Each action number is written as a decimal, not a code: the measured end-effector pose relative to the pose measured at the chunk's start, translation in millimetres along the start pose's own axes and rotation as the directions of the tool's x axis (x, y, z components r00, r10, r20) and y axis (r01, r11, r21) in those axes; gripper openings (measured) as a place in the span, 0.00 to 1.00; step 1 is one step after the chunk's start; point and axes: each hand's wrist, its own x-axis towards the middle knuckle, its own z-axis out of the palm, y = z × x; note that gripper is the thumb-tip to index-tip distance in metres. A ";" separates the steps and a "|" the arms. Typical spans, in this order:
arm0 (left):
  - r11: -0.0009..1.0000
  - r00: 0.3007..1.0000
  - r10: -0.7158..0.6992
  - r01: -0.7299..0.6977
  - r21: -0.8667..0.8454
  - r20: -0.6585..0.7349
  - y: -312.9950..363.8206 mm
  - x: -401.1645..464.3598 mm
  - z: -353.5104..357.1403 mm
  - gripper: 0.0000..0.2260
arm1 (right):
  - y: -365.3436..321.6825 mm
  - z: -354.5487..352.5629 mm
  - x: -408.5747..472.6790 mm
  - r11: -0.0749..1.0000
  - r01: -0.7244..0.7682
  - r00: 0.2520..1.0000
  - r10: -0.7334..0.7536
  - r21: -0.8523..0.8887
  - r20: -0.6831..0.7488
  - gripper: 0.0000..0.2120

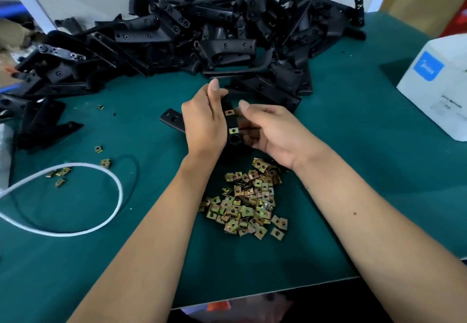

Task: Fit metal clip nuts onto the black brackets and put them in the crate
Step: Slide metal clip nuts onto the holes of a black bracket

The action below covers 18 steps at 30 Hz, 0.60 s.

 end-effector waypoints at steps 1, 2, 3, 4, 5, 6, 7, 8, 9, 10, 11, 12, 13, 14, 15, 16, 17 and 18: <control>0.999 0.999 0.033 -0.033 0.012 0.013 5.4 -2.0 0.0 0.22 | -1.3 -4.0 -4.7 0.999 0.011 1.000 -0.012 -0.039 -0.018 0.10; 0.996 0.997 0.077 -0.078 0.031 0.031 14.6 -4.8 2.8 0.23 | -3.2 -9.5 -11.2 0.996 0.034 0.998 -0.039 -0.081 -0.058 0.10; 0.990 0.991 0.122 -0.125 0.068 0.046 25.8 -7.4 7.0 0.23 | -5.3 -14.2 -17.5 0.991 0.061 0.991 -0.075 -0.123 -0.114 0.10; 0.978 0.985 0.163 -0.169 0.119 0.057 38.6 -9.3 12.0 0.24 | -8.1 -16.8 -24.2 0.984 0.091 0.977 -0.118 -0.154 -0.176 0.11; 0.963 0.977 0.201 -0.209 0.168 0.067 55.8 -12.7 22.0 0.25 | -12.0 -22.5 -33.7 0.976 0.128 0.953 -0.170 -0.175 -0.252 0.13; 0.946 0.969 0.236 -0.245 0.212 0.068 73.3 -15.9 31.5 0.25 | -15.8 -27.0 -42.7 0.967 0.166 0.918 -0.223 -0.193 -0.328 0.16; 0.931 0.960 0.270 -0.279 0.234 0.070 94.1 -21.3 44.7 0.24 | -20.6 -35.7 -54.1 0.957 0.199 0.869 -0.272 -0.212 -0.414 0.19; 0.923 0.953 0.292 -0.302 0.239 0.075 113.4 -27.1 57.4 0.22 | -25.7 -44.0 -65.6 0.944 0.235 0.815 -0.321 -0.232 -0.482 0.22; 0.920 0.947 0.310 -0.321 0.227 0.083 130.7 -32.5 68.5 0.21 | -31.1 -51.6 -77.0 0.930 0.272 0.769 -0.364 -0.246 -0.525 0.25; 0.917 0.936 0.338 -0.351 0.190 0.098 150.7 -40.8 83.3 0.20 | -37.5 -65.3 -91.4 0.916 0.310 0.723 -0.401 -0.255 -0.563 0.25; 0.907 0.920 0.374 -0.390 0.157 0.120 168.7 -48.6 96.1 0.20 | -43.2 -79.5 -104.6 0.905 0.341 0.688 -0.425 -0.255 -0.588 0.24; 0.892 0.896 0.416 -0.435 0.123 0.157 189.9 -58.3 109.9 0.20 | -49.1 -98.4 -120.2 0.900 0.360 0.654 -0.432 -0.247 -0.621 0.22; 0.870 0.864 0.458 -0.484 0.093 0.207 211.3 -69.3 123.3 0.21 | -53.8 -119.5 -136.1 0.901 0.371 0.627 -0.421 -0.225 -0.656 0.20; 0.845 0.825 0.499 -0.531 0.062 0.263 231.7 -81.0 134.9 0.21 | -56.2 -140.4 -151.6 0.908 0.378 0.609 -0.391 -0.181 -0.690 0.19; 0.807 0.772 0.552 -0.589 0.028 0.315 255.8 -98.2 148.9 0.21 | -56.3 -165.2 -171.6 0.912 0.387 0.583 -0.356 -0.135 -0.731 0.18; 0.757 0.710 0.611 -0.653 0.002 0.349 277.2 -116.9 161.0 0.20 | -53.5 -189.0 -191.3 0.913 0.398 0.559 -0.320 -0.092 -0.765 0.17; 0.709 0.642 0.660 -0.705 -0.039 0.391 298.7 -140.8 172.8 0.19 | -48.2 -213.1 -213.6 0.914 0.403 0.535 -0.283 -0.054 -0.796 0.16; 0.672 0.566 0.691 -0.732 -0.113 0.450 316.4 -166.6 183.5 0.17 | -40.1 -235.0 -236.5 0.913 0.408 0.525 -0.241 -0.008 -0.816 0.17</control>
